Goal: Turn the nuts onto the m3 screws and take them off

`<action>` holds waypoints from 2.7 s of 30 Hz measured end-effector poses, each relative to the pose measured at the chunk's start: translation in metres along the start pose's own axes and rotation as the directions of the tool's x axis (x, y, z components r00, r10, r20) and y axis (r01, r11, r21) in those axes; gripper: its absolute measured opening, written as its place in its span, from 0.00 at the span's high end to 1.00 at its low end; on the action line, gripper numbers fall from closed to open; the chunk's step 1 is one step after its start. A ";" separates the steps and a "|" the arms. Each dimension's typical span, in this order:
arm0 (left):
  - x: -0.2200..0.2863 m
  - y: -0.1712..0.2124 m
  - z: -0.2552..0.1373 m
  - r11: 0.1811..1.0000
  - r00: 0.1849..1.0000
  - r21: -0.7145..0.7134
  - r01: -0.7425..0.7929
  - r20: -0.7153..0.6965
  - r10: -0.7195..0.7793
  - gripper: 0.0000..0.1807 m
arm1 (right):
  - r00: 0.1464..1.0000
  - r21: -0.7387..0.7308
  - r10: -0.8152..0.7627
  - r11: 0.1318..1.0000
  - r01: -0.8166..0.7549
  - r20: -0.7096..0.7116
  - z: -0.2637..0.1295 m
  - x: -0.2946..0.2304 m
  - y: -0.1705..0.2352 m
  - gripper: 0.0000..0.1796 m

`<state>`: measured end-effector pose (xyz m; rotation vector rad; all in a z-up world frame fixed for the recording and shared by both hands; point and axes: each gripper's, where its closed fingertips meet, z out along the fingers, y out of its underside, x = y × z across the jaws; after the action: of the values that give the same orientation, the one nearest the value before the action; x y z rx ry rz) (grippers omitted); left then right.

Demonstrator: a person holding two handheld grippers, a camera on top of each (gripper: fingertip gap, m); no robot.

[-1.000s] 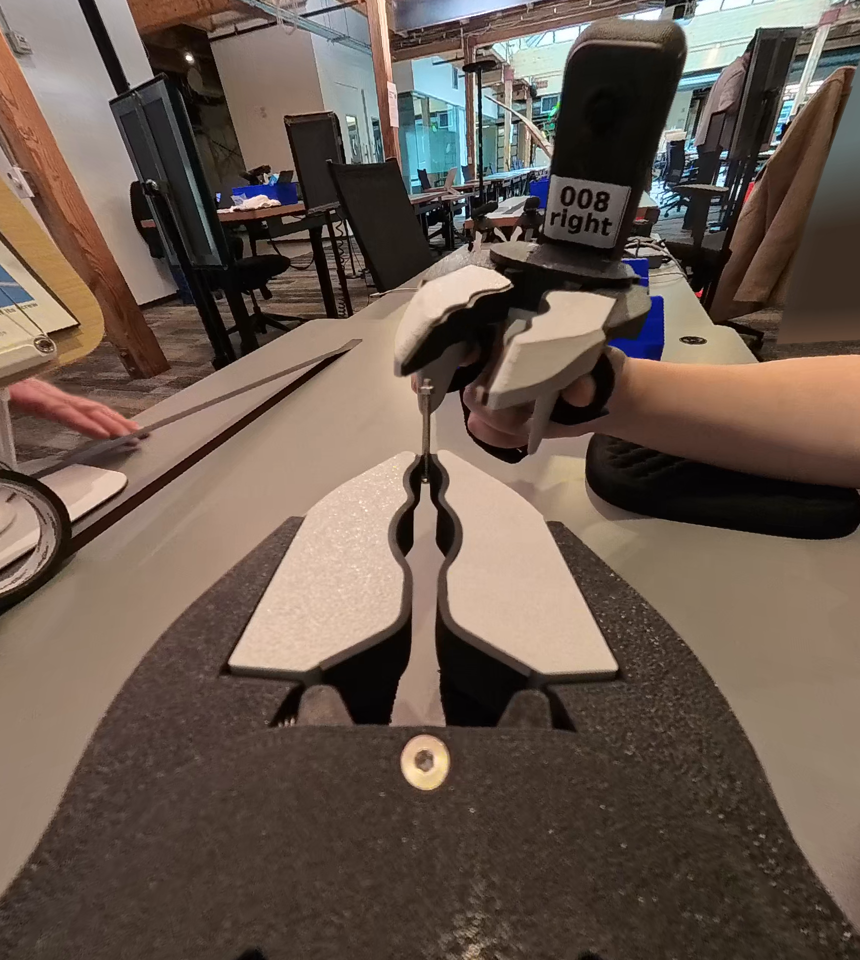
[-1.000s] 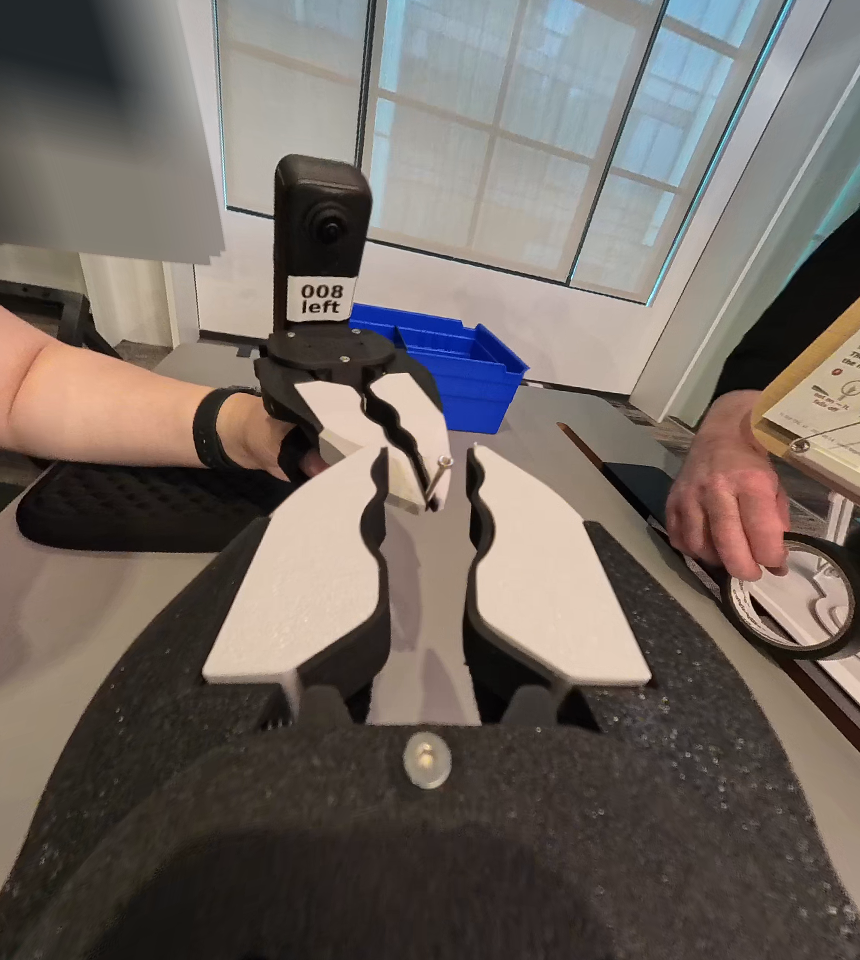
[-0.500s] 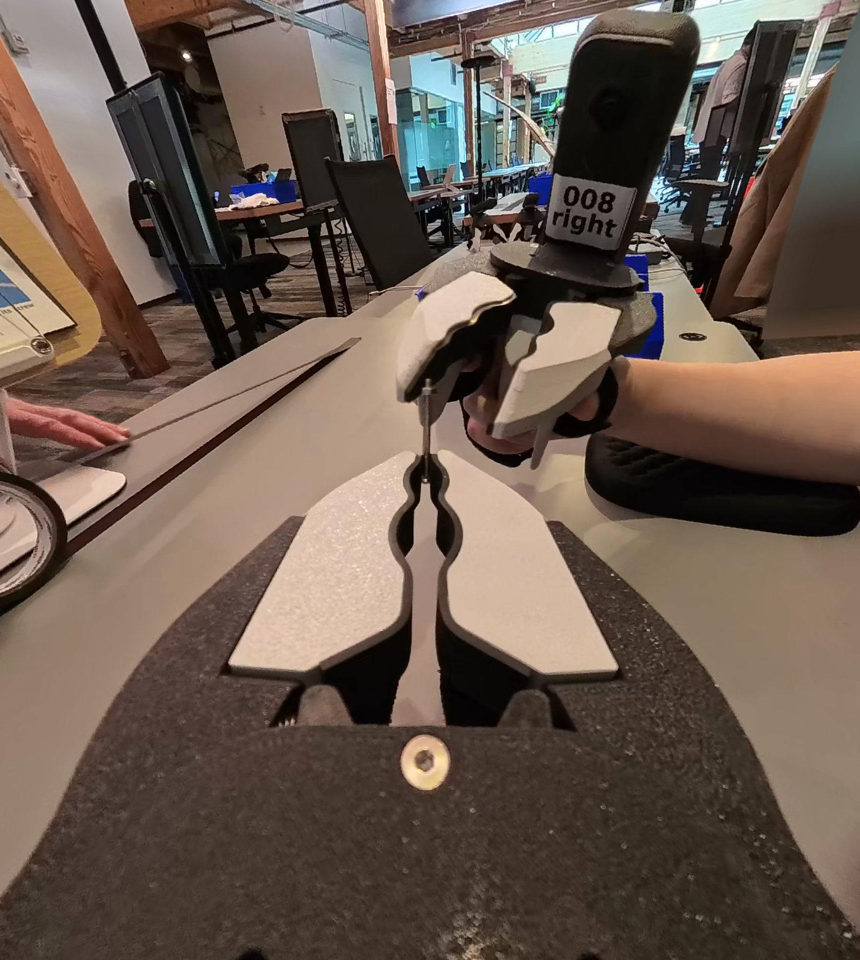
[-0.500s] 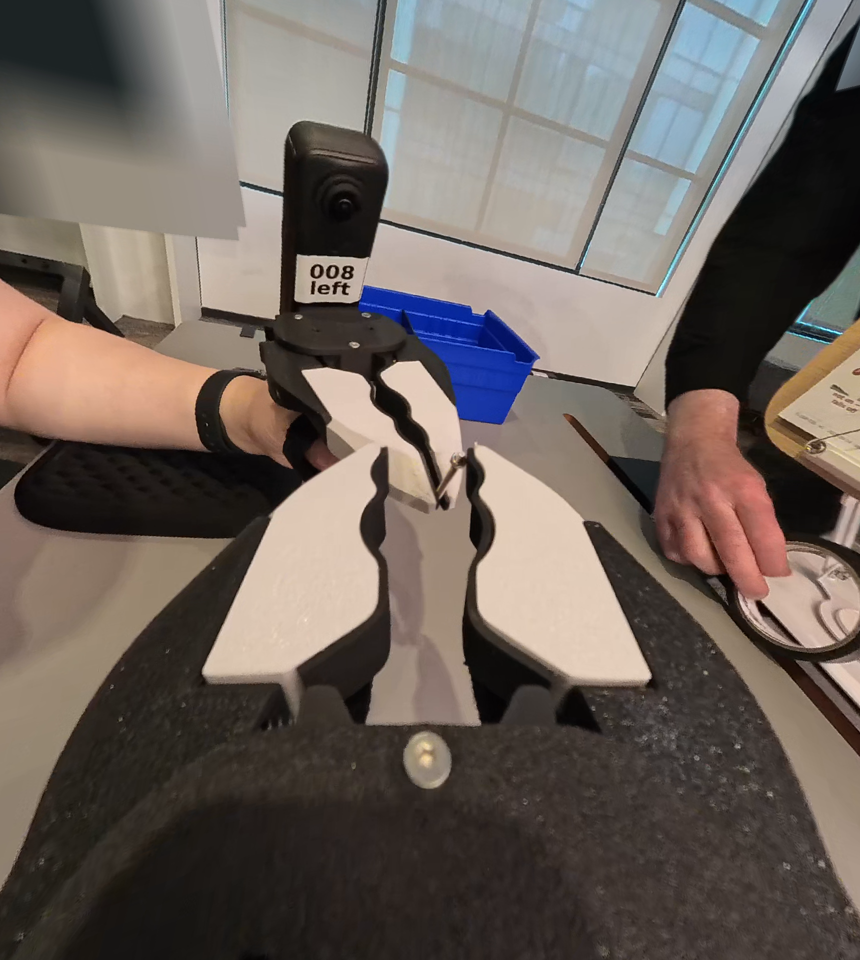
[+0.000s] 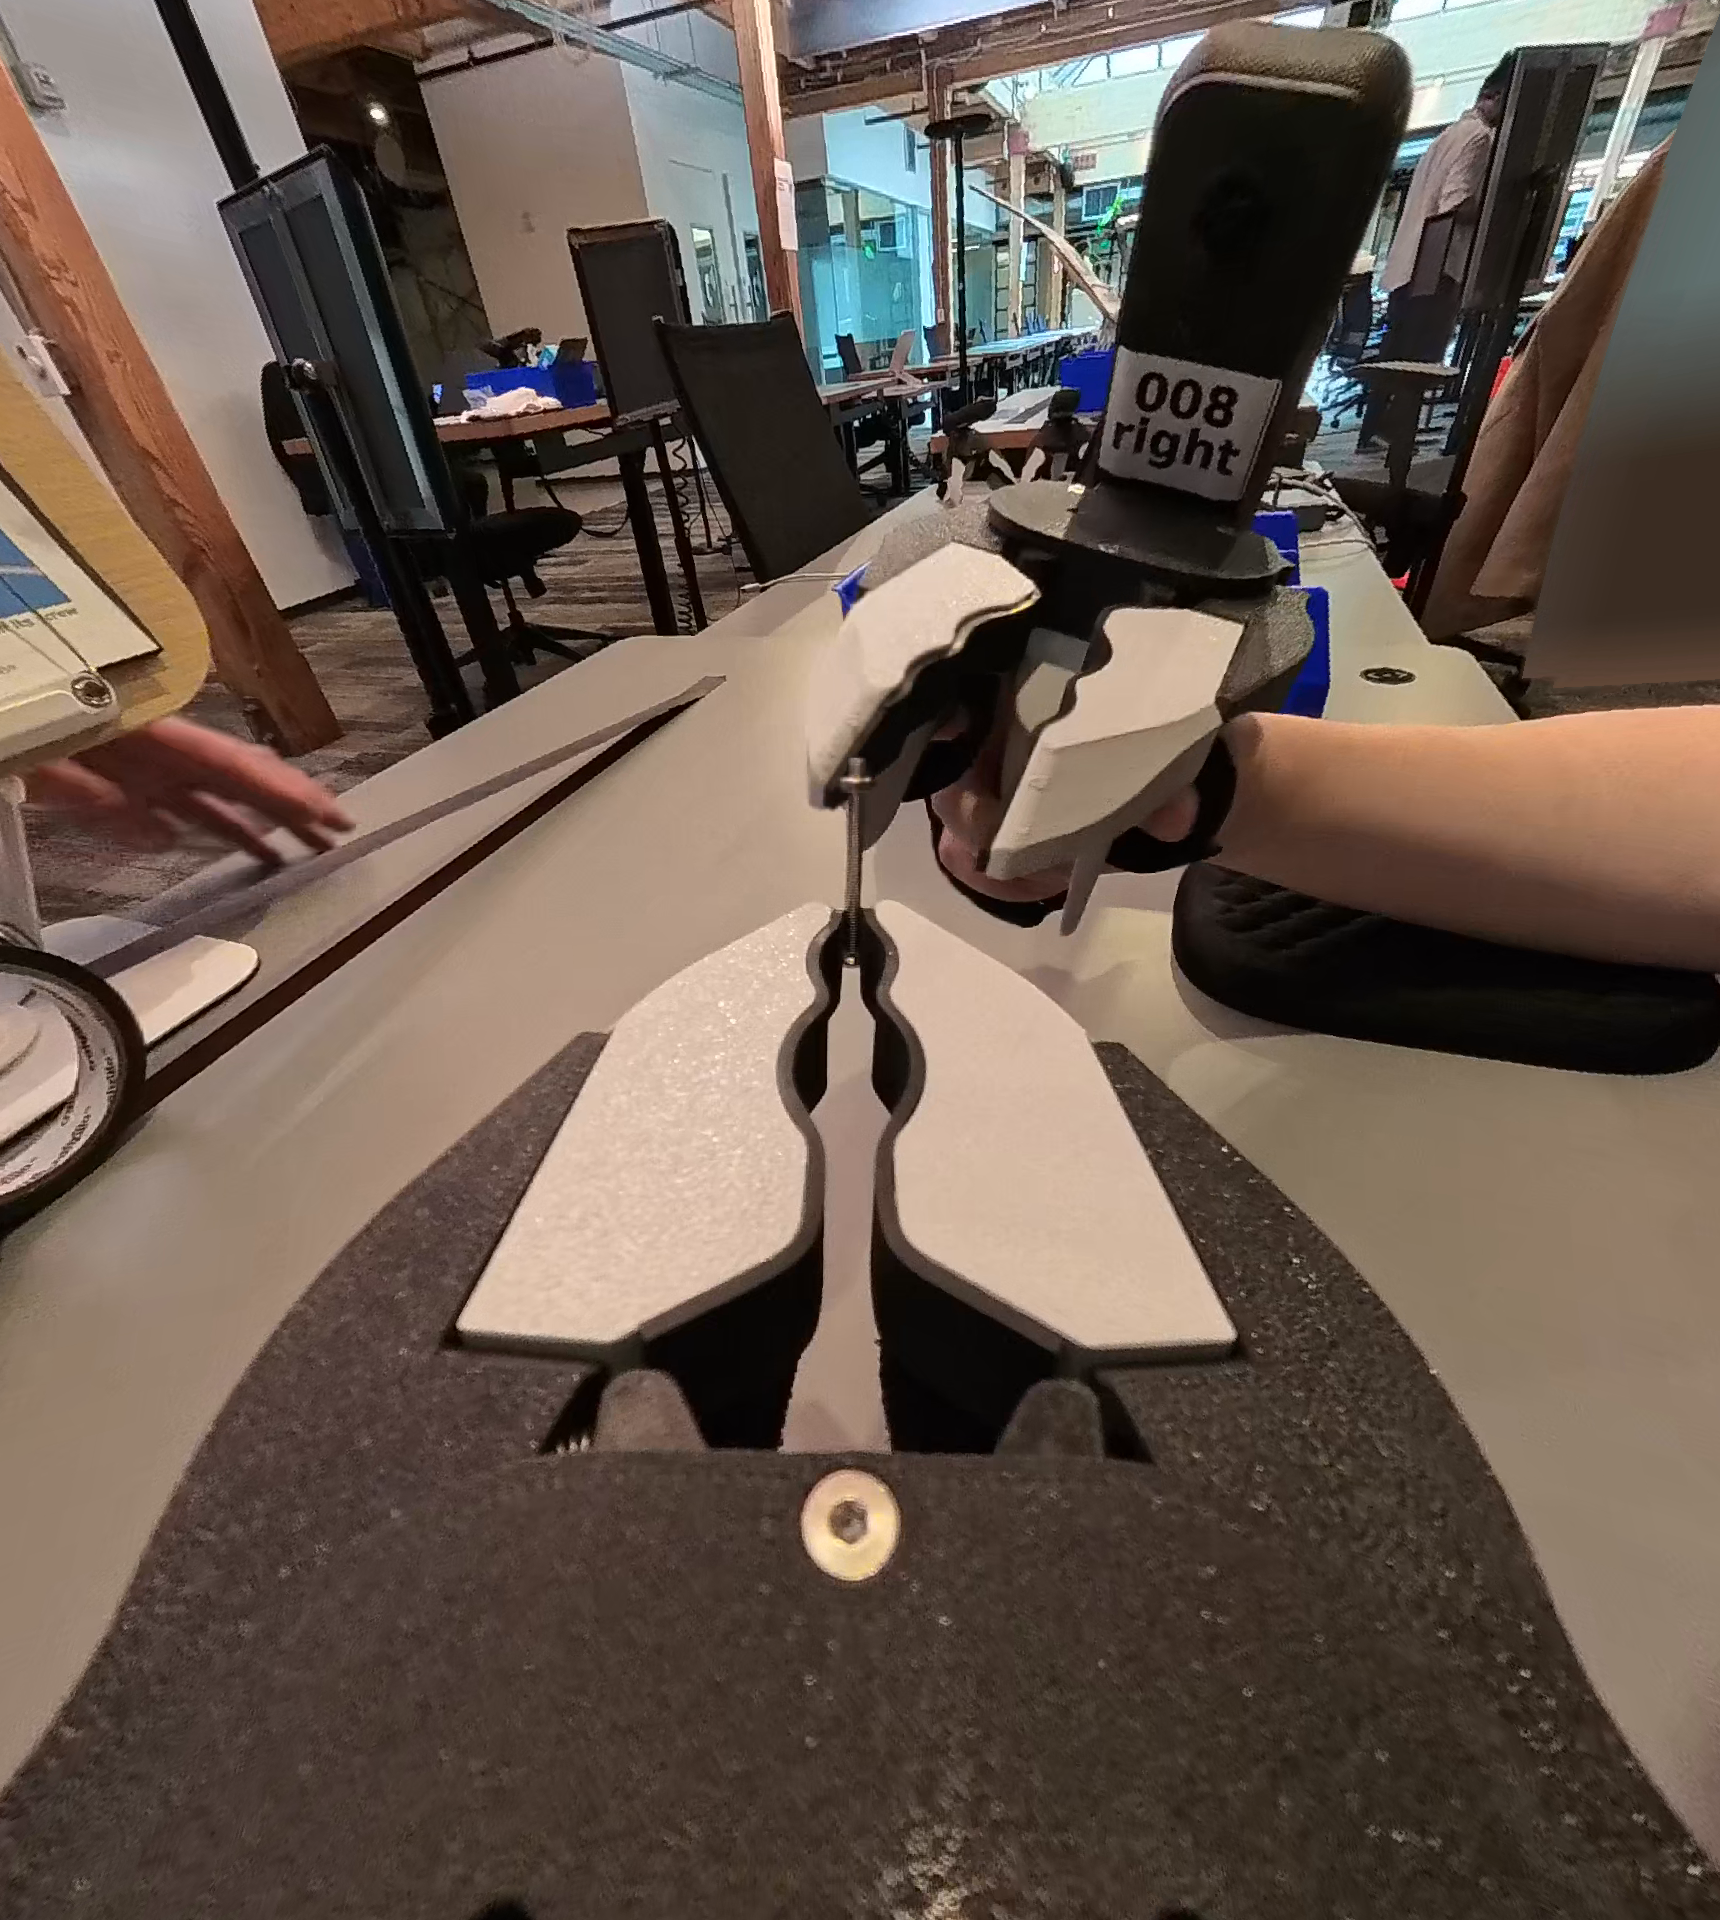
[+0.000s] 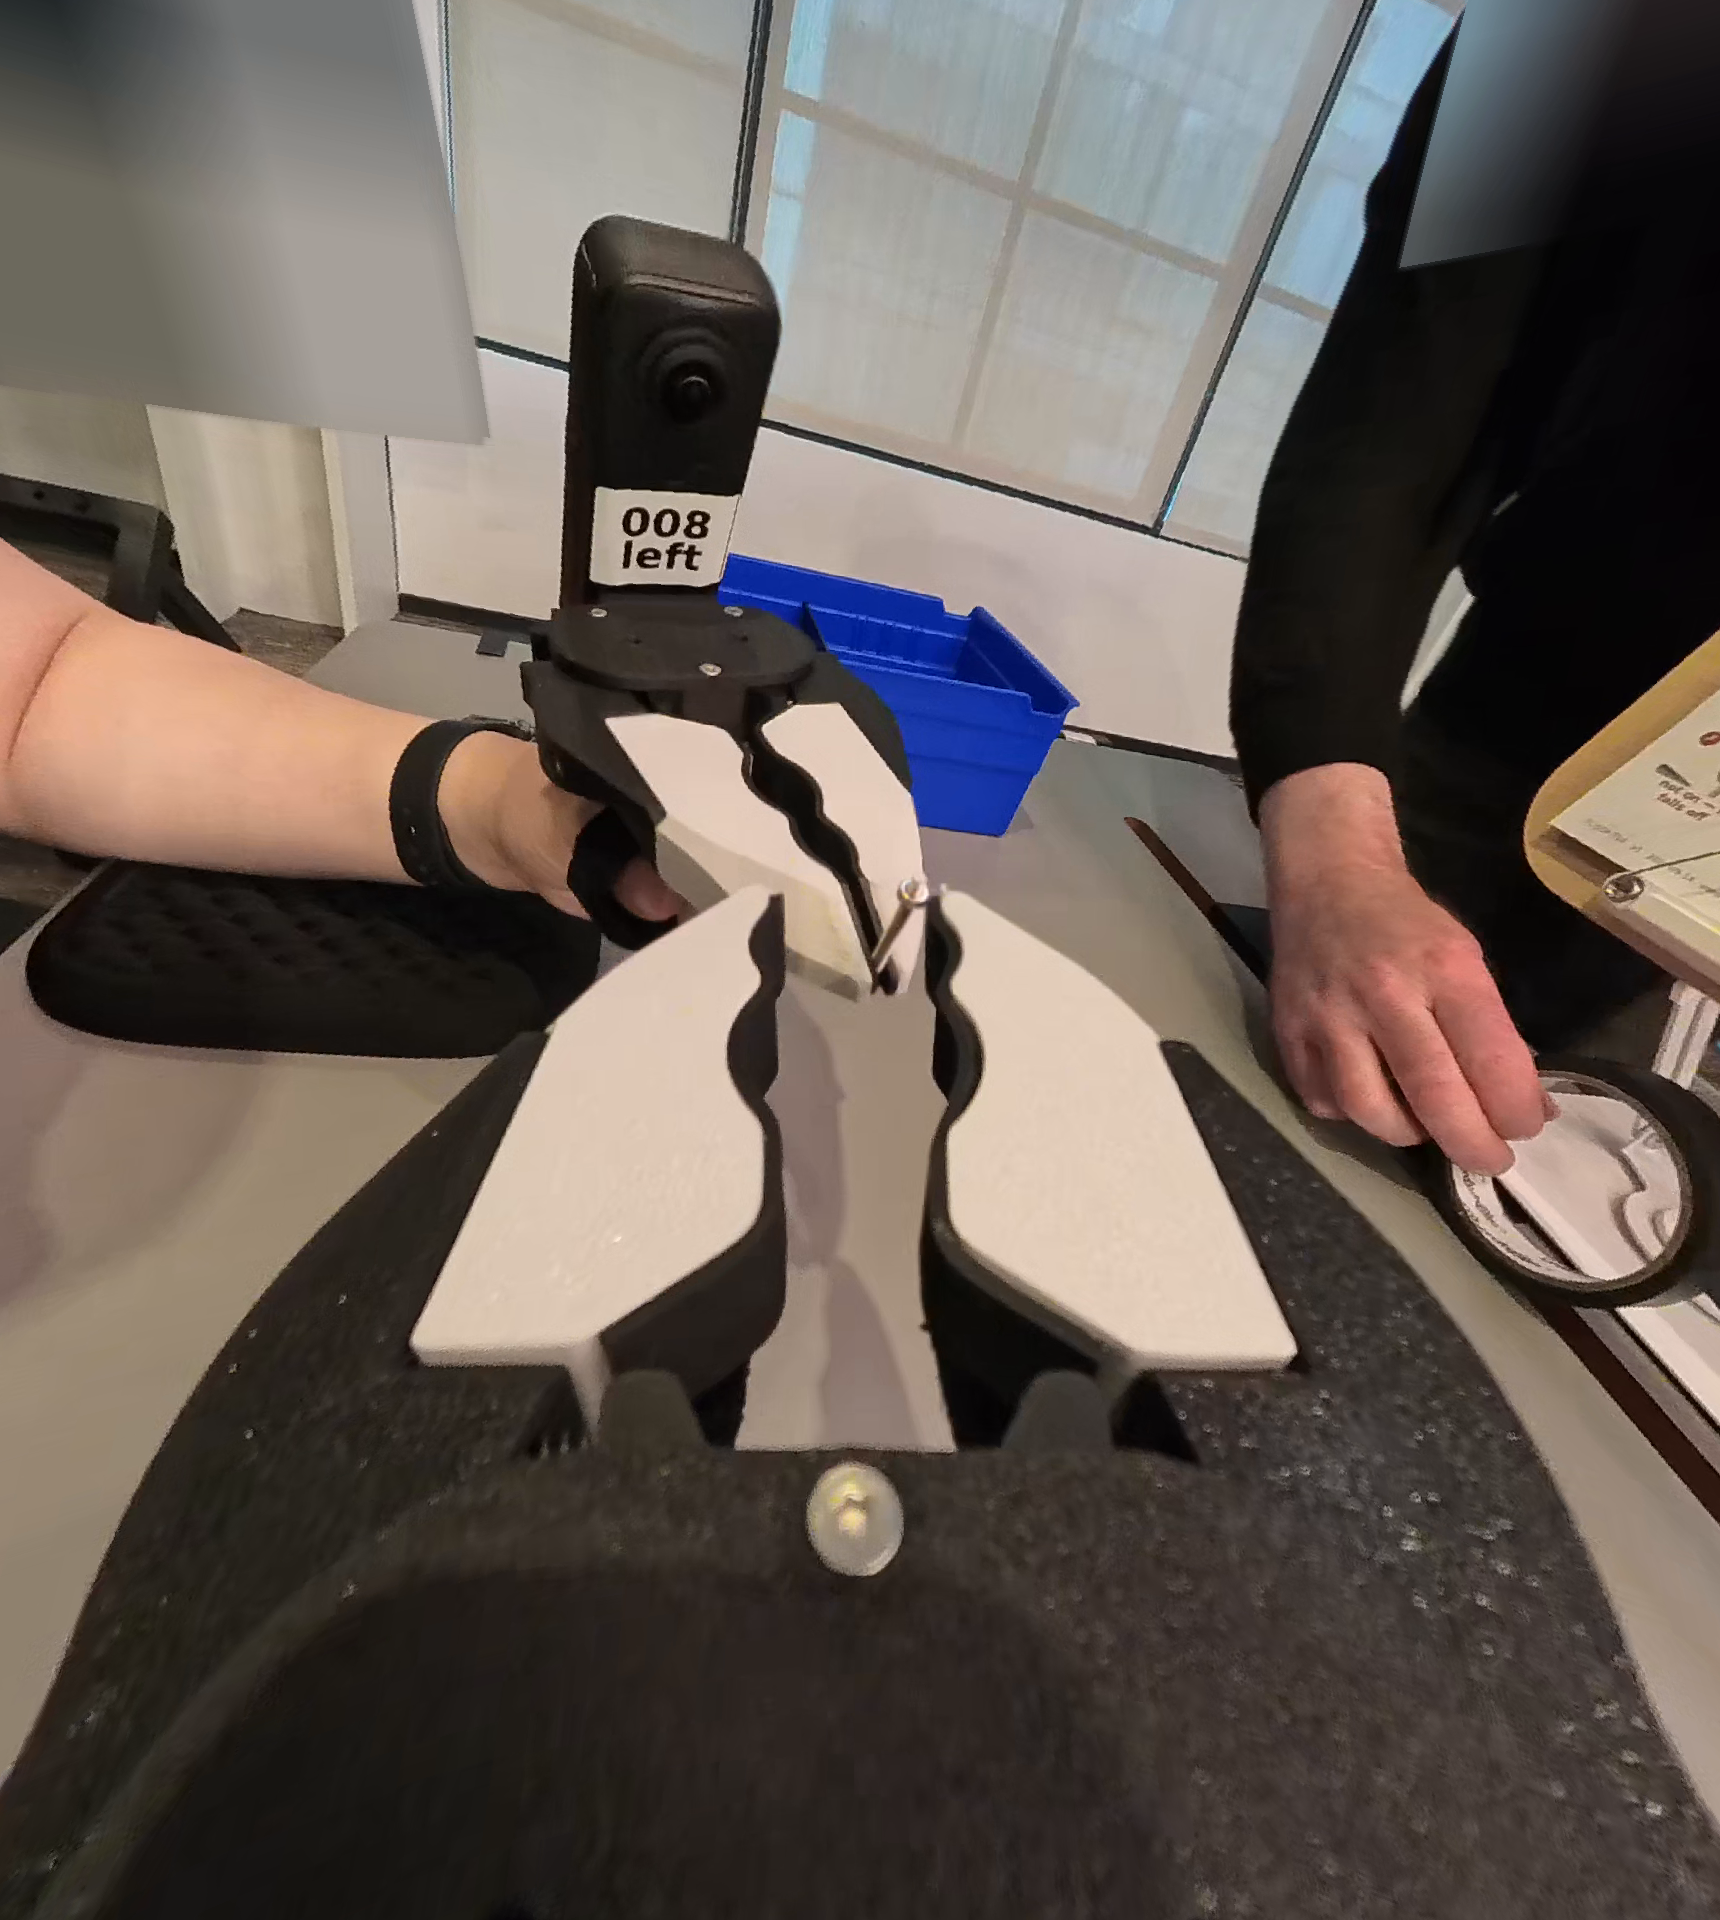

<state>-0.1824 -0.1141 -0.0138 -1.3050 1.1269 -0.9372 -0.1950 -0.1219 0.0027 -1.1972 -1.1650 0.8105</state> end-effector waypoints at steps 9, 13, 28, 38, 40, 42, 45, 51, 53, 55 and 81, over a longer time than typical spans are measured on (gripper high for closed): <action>0.001 0.000 0.001 1.000 1.000 -0.003 0.000 -0.003 0.000 0.99 | 1.000 0.007 -0.003 1.000 0.003 -0.003 0.002 -0.001 -0.001 0.85; -0.001 -0.001 0.000 1.000 1.000 0.005 0.009 0.000 -0.009 0.99 | 1.000 -0.006 0.006 1.000 -0.006 0.007 -0.002 0.001 0.001 0.90; -0.003 -0.003 -0.001 1.000 1.000 0.015 0.015 0.002 -0.015 0.99 | 1.000 0.036 0.030 0.999 -0.030 -0.003 -0.004 0.004 -0.005 0.87; -0.003 -0.002 0.000 1.000 1.000 0.010 0.015 0.000 -0.015 0.99 | 0.999 0.011 0.037 0.999 -0.038 0.025 -0.005 0.001 0.000 0.92; -0.002 -0.002 0.000 1.000 1.000 0.009 0.014 -0.002 -0.014 0.99 | 0.999 0.027 0.035 0.999 -0.035 -0.006 -0.004 0.005 -0.003 0.88; -0.001 -0.001 0.001 1.000 1.000 0.005 0.011 -0.006 -0.011 0.99 | 1.000 0.033 0.024 0.999 -0.023 -0.018 -0.001 0.004 -0.005 0.84; 0.000 0.000 0.002 1.000 1.000 -0.003 0.003 -0.007 -0.003 0.99 | 1.000 0.010 0.012 1.000 -0.012 0.004 0.003 -0.002 -0.001 0.84; 0.000 -0.001 0.002 1.000 1.000 0.002 0.003 -0.006 -0.003 0.99 | 0.999 0.010 0.033 0.999 -0.034 0.014 -0.005 0.003 0.000 0.91; -0.001 -0.001 0.001 1.000 1.000 0.004 0.009 -0.006 -0.009 0.99 | 0.999 0.032 0.036 0.999 -0.036 -0.007 -0.006 0.006 -0.004 0.89; -0.001 -0.001 0.001 1.000 1.000 0.005 0.010 -0.007 -0.010 0.99 | 0.999 0.042 0.026 0.999 -0.025 -0.023 -0.004 0.006 -0.006 0.85; -0.001 -0.001 0.001 1.000 1.000 0.003 0.003 0.000 -0.003 0.99 | 1.000 0.028 0.020 0.999 -0.019 -0.022 -0.001 0.004 -0.003 0.84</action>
<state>-0.1820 -0.1129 -0.0125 -1.3044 1.1231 -0.9408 -0.1930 -0.1188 0.0070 -1.1934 -1.1217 0.8237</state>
